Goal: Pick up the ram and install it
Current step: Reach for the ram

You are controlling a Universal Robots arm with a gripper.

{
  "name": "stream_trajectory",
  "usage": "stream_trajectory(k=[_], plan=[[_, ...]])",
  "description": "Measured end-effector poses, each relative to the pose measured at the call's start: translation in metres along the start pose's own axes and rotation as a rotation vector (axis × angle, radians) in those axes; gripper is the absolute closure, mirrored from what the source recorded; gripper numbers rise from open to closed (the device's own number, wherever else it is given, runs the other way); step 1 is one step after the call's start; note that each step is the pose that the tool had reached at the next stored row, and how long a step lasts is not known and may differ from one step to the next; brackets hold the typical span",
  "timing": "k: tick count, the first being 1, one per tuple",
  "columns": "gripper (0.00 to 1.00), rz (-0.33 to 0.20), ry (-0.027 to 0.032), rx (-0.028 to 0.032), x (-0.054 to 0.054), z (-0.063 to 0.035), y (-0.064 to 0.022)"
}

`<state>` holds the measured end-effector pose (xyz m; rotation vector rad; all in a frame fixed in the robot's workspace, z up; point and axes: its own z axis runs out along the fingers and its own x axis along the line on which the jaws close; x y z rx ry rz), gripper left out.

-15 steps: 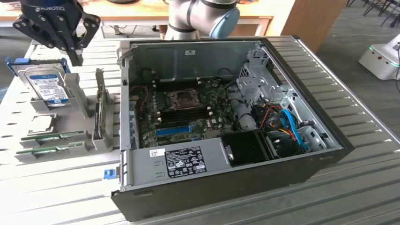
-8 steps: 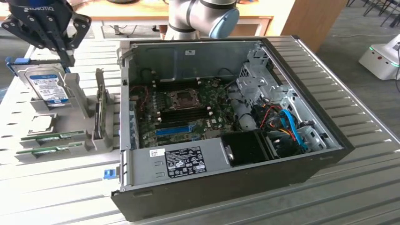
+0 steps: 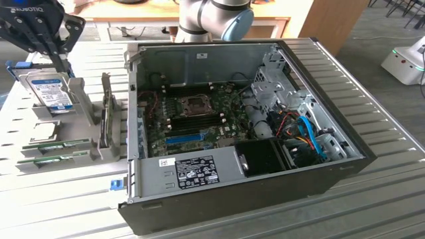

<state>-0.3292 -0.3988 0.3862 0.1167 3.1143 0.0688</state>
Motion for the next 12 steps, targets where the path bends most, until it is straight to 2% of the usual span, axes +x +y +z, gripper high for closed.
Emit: stream_trajectory(k=[12], plan=[[0.89,0.0,0.0012,0.0001,0.026,0.0009,-0.002]])
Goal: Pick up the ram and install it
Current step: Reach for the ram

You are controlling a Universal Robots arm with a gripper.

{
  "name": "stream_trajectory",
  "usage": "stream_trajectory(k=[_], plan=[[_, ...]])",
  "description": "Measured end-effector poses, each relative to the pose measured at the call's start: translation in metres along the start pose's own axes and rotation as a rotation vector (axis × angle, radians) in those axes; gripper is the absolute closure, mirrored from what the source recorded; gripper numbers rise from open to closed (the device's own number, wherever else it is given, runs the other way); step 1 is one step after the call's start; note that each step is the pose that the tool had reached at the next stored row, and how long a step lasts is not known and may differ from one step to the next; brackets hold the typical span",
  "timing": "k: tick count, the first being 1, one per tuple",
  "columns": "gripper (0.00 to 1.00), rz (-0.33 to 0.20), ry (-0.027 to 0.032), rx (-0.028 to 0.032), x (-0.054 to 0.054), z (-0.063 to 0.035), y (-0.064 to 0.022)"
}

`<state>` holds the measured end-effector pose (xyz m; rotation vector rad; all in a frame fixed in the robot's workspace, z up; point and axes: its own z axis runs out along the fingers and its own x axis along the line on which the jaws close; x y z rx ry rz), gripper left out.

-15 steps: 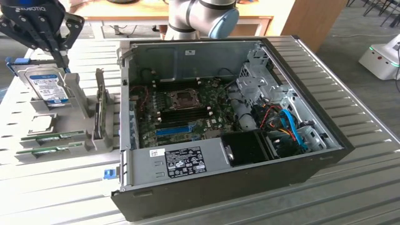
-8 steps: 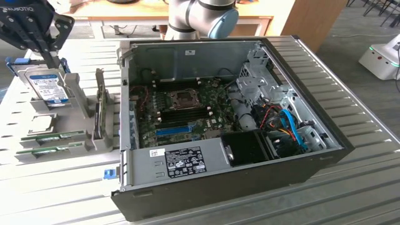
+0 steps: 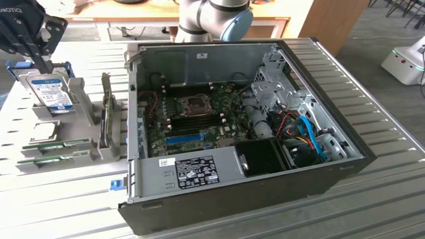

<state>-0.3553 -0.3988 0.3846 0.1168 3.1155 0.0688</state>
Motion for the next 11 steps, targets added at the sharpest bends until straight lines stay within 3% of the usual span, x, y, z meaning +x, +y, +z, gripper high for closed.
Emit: stream_trajectory(k=[11], plan=[[0.89,0.0,0.0034,0.0003,0.018,0.001,-0.0014]])
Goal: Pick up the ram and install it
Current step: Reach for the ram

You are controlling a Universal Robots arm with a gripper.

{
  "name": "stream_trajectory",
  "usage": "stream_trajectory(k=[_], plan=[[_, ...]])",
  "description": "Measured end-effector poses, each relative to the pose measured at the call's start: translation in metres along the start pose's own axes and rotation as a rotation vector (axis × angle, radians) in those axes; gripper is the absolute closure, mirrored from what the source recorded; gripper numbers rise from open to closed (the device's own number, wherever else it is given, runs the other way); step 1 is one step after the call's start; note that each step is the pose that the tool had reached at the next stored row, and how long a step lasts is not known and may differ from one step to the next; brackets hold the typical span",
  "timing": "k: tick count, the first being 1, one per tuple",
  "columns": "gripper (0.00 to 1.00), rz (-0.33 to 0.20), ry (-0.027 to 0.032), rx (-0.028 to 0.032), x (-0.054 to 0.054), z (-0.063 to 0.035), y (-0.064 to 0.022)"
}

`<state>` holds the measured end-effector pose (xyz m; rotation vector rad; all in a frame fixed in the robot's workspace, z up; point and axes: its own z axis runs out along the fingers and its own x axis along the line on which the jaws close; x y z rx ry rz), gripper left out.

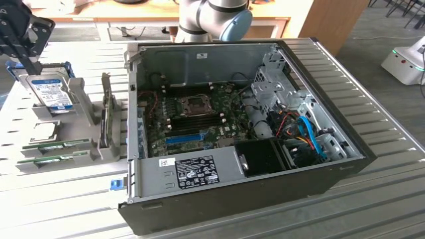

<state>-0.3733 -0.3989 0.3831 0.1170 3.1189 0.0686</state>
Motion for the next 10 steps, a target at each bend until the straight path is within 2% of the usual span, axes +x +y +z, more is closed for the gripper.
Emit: stream_trajectory(k=[10], plan=[[0.89,0.0,0.0025,0.0002,0.016,0.0008,-0.0012]])
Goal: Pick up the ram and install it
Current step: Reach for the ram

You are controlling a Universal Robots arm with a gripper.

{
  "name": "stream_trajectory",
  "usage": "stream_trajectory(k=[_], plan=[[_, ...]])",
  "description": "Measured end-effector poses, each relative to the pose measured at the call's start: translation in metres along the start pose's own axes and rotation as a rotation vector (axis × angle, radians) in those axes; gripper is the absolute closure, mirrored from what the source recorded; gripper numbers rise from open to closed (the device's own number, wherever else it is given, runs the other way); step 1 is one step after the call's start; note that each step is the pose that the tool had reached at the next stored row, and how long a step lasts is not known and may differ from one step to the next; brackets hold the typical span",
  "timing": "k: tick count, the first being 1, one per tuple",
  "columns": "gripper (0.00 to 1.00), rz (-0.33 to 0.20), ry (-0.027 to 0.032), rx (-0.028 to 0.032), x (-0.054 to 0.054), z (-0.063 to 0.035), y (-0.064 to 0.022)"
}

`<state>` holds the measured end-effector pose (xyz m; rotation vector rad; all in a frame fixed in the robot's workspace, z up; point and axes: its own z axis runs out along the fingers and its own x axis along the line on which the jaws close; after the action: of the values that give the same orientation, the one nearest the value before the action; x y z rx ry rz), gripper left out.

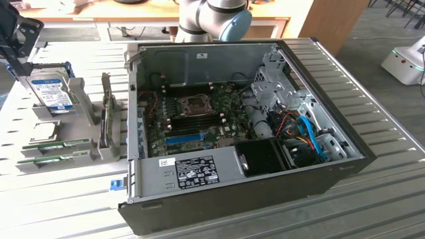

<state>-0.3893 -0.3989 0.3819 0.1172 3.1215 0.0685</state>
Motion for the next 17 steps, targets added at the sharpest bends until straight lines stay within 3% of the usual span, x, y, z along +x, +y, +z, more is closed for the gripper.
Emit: stream_trajectory(k=[17], plan=[[0.89,0.0,0.0008,0.0002,0.0031,0.0,-0.0027]])
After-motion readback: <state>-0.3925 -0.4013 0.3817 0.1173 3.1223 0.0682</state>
